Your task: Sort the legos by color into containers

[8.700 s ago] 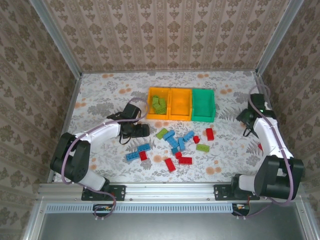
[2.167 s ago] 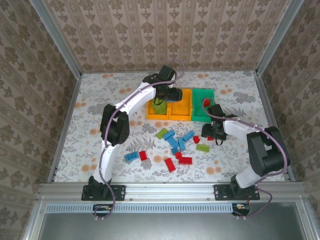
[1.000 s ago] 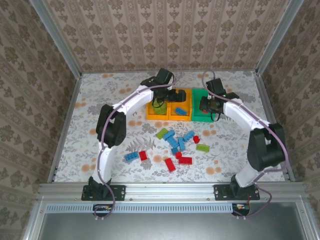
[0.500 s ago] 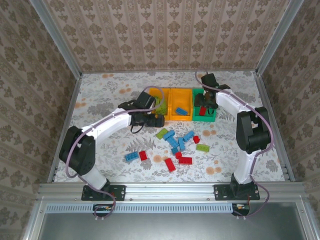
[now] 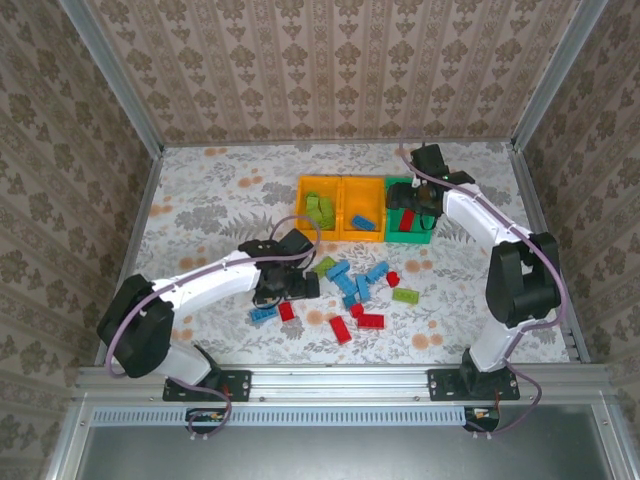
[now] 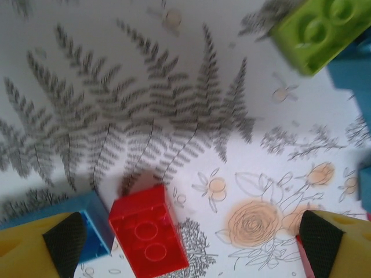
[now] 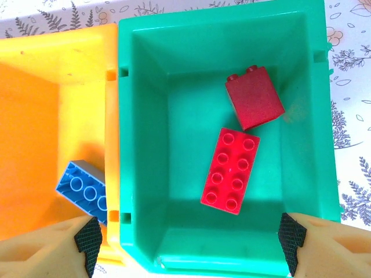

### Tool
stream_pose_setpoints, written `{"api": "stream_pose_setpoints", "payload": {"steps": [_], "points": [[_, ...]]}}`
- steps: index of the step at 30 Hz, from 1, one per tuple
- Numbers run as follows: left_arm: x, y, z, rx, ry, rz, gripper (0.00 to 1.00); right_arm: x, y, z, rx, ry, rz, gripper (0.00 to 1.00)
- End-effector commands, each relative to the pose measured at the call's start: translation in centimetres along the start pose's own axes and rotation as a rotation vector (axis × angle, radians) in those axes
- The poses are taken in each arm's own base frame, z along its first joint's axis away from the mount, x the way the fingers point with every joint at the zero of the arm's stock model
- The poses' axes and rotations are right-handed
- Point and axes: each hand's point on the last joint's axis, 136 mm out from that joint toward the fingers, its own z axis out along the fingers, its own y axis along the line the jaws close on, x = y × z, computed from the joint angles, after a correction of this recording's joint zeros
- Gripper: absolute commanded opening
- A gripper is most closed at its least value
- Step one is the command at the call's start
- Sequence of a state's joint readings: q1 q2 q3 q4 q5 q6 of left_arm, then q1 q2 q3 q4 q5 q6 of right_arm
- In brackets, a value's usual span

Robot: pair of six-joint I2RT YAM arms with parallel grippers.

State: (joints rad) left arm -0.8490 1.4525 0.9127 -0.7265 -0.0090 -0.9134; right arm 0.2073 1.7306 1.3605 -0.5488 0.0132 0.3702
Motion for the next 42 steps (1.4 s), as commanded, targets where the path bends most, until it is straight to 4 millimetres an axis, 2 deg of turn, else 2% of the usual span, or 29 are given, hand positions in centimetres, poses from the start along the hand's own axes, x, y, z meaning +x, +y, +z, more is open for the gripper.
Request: {"api": "stream_pose_setpoints", "payload": {"steps": [1, 9, 13, 20, 29, 34, 37, 42], "points": [[1.4, 0.8, 0.0, -0.033, 0.003, -0.106, 0.96, -0.1, 0.3, -1.0, -0.028, -0.015, 0.01, 0.83], [2.8, 1.2, 0.8, -0.069, 0.0, -0.154, 0.91, 0.1, 0.0, -1.1, -0.017, -0.018, -0.001, 0.84], [2.2, 1.3, 1.3, -0.078, -0.014, -0.146, 0.84, 0.0, -0.2, -1.4, -0.017, -0.046, 0.003, 0.84], [2.0, 0.7, 2.7, -0.082, 0.016, -0.127, 0.8, 0.4, -0.9, -2.1, 0.005, -0.052, 0.0, 0.85], [1.6, 1.0, 3.9, -0.091, 0.022, -0.117, 0.65, 0.9, -2.1, -2.5, 0.031, -0.05, 0.021, 0.85], [0.6, 0.3, 4.0, -0.075, 0.003, -0.087, 0.44, 1.5, -2.5, -3.0, 0.038, -0.053, 0.027, 0.85], [0.1, -0.4, 4.0, -0.066, -0.001, -0.059, 0.35, 2.4, -2.8, -3.3, 0.039, -0.046, 0.031, 0.85], [-0.9, -1.5, 3.3, -0.043, -0.019, -0.023, 0.29, 4.6, -4.2, -3.3, 0.078, -0.026, 0.041, 0.86]]}}
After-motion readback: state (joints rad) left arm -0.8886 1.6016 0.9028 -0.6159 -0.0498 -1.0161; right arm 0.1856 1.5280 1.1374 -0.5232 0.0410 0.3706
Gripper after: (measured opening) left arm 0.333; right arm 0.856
